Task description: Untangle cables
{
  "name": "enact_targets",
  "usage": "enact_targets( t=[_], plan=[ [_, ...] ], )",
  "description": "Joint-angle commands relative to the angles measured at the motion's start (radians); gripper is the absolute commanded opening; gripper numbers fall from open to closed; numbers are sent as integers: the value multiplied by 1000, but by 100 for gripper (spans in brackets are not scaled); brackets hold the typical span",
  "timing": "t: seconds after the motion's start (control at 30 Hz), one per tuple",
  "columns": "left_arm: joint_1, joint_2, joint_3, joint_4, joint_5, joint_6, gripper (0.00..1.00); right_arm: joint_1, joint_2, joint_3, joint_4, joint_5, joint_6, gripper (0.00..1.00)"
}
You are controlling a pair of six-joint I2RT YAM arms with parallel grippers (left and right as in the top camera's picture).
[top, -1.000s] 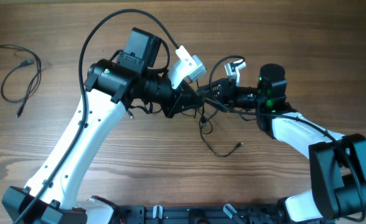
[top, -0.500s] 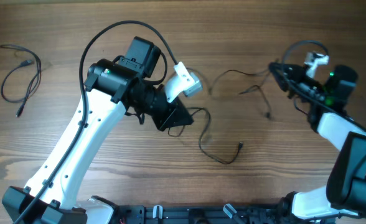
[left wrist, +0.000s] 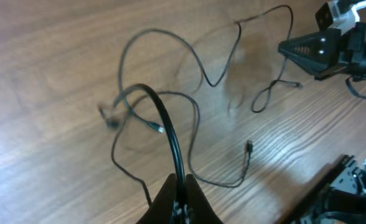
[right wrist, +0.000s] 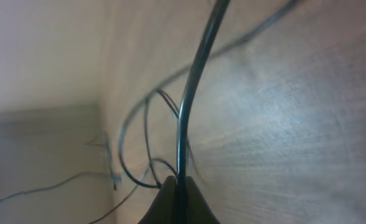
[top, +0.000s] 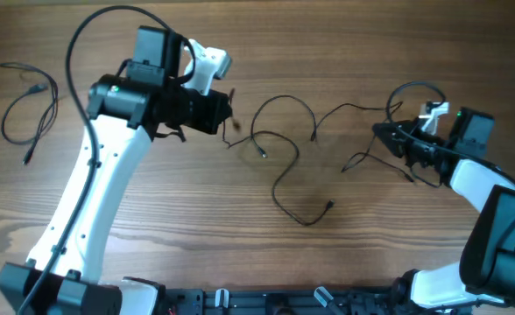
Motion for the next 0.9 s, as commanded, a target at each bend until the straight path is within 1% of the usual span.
enact_targets(
  t=[0.0, 0.07, 0.1, 0.13, 0.17, 0.2, 0.27, 0.4, 0.43, 0.47, 0.53, 0.7, 0.8, 0.87],
  plan=[
    [-68, 84, 4, 0, -6, -55, 4, 34, 6, -1, -40, 58, -8, 8],
    [-108, 136, 4, 0, -6, -55, 4, 37, 6, -1, -47, 57, -1, 10],
    [-130, 169, 4, -2, -6, -55, 4, 37, 6, -1, -55, 58, 10, 13],
    [-157, 206, 4, -4, -6, -55, 4, 37, 6, -1, -68, 58, 40, 26],
    [-179, 235, 4, -4, -11, -55, 4, 37, 6, -1, -76, 57, 51, 41],
    [-197, 257, 4, -4, -19, -57, 4, 37, 6, -1, -91, 57, 51, 66],
    [-226, 287, 4, 0, -60, -119, 4, 37, 6, -1, -125, 49, 50, 79],
    [-262, 290, 4, 16, -212, -308, 4, 37, -8, -1, -168, -13, 23, 80],
    [-270, 290, 4, 19, -269, -368, 4, 37, -33, -1, -168, -48, 2, 86],
    [-275, 290, 4, 24, -304, -403, 4, 37, -58, -1, -168, -70, -13, 98],
    [-287, 290, 4, 47, -320, -417, 4, 37, -182, -1, -188, -101, -42, 100],
    [-306, 290, 4, 71, -320, -417, 4, 37, -486, -1, -293, -94, -104, 100],
    [-306, 290, 4, 85, -319, -417, 4, 37, -623, -1, -359, -84, -118, 100],
    [-306, 290, 4, 86, -286, -417, 16, 37, -666, -1, -414, -35, -118, 100]
  ],
)
